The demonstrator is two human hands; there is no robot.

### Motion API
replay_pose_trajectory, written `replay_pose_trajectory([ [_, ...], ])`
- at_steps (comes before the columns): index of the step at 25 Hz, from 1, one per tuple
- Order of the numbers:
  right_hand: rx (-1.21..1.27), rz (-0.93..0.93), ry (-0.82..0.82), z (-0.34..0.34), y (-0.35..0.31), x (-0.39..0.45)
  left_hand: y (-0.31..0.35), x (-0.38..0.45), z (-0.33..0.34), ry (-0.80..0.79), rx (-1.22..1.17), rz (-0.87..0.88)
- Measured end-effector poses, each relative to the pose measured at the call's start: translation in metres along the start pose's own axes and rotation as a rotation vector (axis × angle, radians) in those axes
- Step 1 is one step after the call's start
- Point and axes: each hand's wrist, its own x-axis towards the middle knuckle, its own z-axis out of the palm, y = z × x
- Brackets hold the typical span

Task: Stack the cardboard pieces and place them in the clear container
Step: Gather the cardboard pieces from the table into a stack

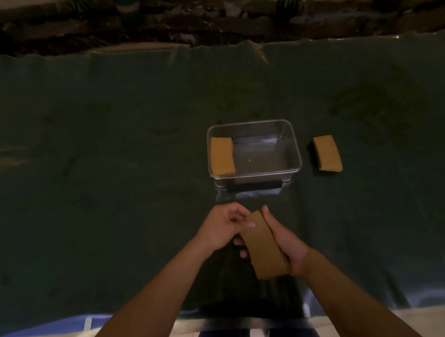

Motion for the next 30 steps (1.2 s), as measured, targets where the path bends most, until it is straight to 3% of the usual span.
replay_pose_trajectory([
  [3,0.081,-0.031,-0.035,-0.006,-0.002,-0.008,0.011,-0.002,0.019,0.117,0.155,0.096],
  [6,0.11,-0.05,0.032,-0.013,0.002,-0.013,0.014,-0.007,0.034,0.246,0.321,0.236],
  [7,0.11,-0.065,0.063,-0.015,0.003,-0.016,0.015,-0.008,0.038,0.215,0.338,0.276],
  [9,0.118,-0.122,0.142,-0.021,-0.001,-0.02,0.017,-0.008,0.047,0.0,0.399,0.323],
  [12,0.147,-0.18,0.231,-0.025,-0.011,-0.023,0.02,-0.004,0.063,-0.27,0.672,0.349],
  [17,0.339,-0.173,0.171,-0.045,-0.024,-0.04,0.041,0.01,0.088,-0.226,0.819,0.463],
  [20,0.331,-0.188,0.162,-0.071,-0.038,-0.052,0.057,0.018,0.108,-0.279,0.889,0.52],
  [24,0.236,-0.238,0.205,-0.102,-0.059,-0.063,0.083,0.032,0.138,-0.299,0.874,0.461],
  [30,0.208,-0.198,0.155,-0.161,-0.094,-0.081,0.134,0.066,0.189,-0.187,0.999,0.424],
])
